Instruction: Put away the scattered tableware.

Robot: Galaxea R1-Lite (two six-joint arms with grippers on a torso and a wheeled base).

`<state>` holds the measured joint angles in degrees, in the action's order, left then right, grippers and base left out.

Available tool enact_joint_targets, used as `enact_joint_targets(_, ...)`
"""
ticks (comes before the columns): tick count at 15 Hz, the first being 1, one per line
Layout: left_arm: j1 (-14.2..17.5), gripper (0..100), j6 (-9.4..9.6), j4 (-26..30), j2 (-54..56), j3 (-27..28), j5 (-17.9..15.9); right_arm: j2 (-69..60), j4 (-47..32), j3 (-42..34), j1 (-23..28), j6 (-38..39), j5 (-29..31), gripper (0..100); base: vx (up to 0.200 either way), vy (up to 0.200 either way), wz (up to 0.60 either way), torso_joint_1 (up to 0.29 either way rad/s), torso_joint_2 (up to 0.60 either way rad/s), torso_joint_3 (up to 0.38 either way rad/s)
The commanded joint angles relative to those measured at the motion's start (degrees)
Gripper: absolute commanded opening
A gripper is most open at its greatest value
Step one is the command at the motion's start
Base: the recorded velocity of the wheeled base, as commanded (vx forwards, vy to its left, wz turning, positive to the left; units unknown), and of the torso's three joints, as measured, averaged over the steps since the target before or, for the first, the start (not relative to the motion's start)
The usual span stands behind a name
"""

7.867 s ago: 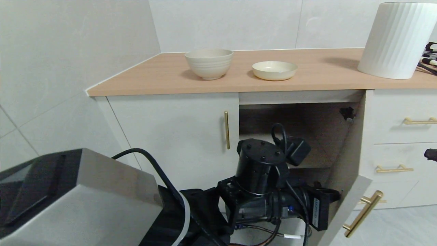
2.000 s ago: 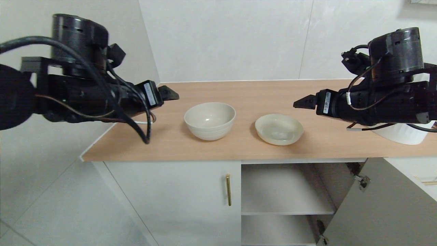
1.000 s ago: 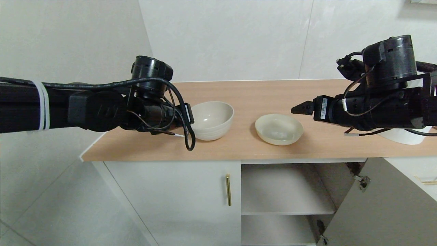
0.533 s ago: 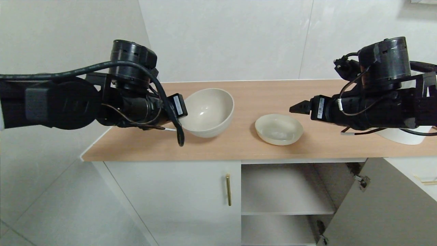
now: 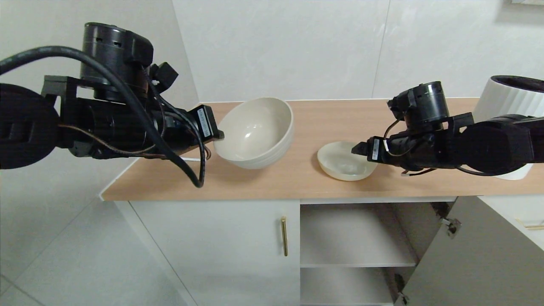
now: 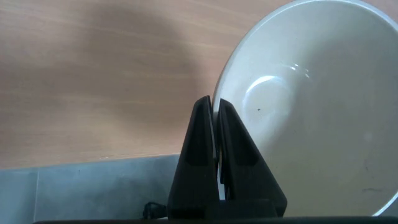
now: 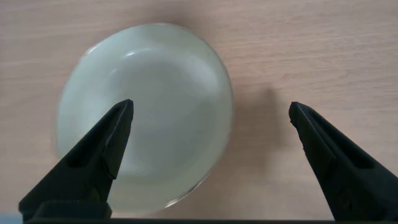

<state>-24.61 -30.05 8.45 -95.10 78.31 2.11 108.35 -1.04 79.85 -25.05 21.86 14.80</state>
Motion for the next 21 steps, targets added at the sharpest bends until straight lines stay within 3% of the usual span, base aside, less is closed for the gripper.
enact_joint_targets(1,0.00,0,-0.01,-0.01,0.62,-0.09,0.00,1.69,0.07,0.22,0.44,0.03,-0.03,100,0.000,0.000,0.00,0.000,0.00,0.000)
enact_joint_targets(3,0.00,0,0.08,-0.01,0.79,-0.35,0.00,1.95,0.07,0.48,0.44,0.03,-0.03,100,0.000,0.000,0.00,0.000,0.00,0.000)
enact_joint_targets(4,0.00,0,0.08,-0.01,0.79,-0.35,0.00,2.04,0.07,0.48,0.44,0.11,-0.12,0,0.000,0.000,0.00,0.000,0.00,0.000)
enact_joint_targets(10,-0.08,0,-0.18,-0.01,1.23,-0.44,0.00,1.16,0.07,0.57,0.44,0.38,-0.47,0,0.000,0.000,0.00,0.000,0.00,0.000)
enact_joint_targets(15,-0.08,0,-0.01,-2.47,7.91,-9.14,-3.25,-8.07,-1.16,-1.45,0.27,3.81,-4.43,0,0.000,0.000,0.00,0.000,0.00,0.000)
enact_joint_targets(19,-0.26,0,-0.10,-2.74,13.01,-16.44,-3.25,-18.70,-3.89,-9.98,0.18,3.98,-10.93,0,0.000,0.000,0.00,0.000,0.00,0.000)
enact_joint_targets(21,-0.96,0,-0.36,-2.74,15.73,-20.22,-3.25,-22.13,-3.89,-14.99,0.18,3.89,-11.37,0,0.000,0.000,0.00,0.000,0.00,0.000)
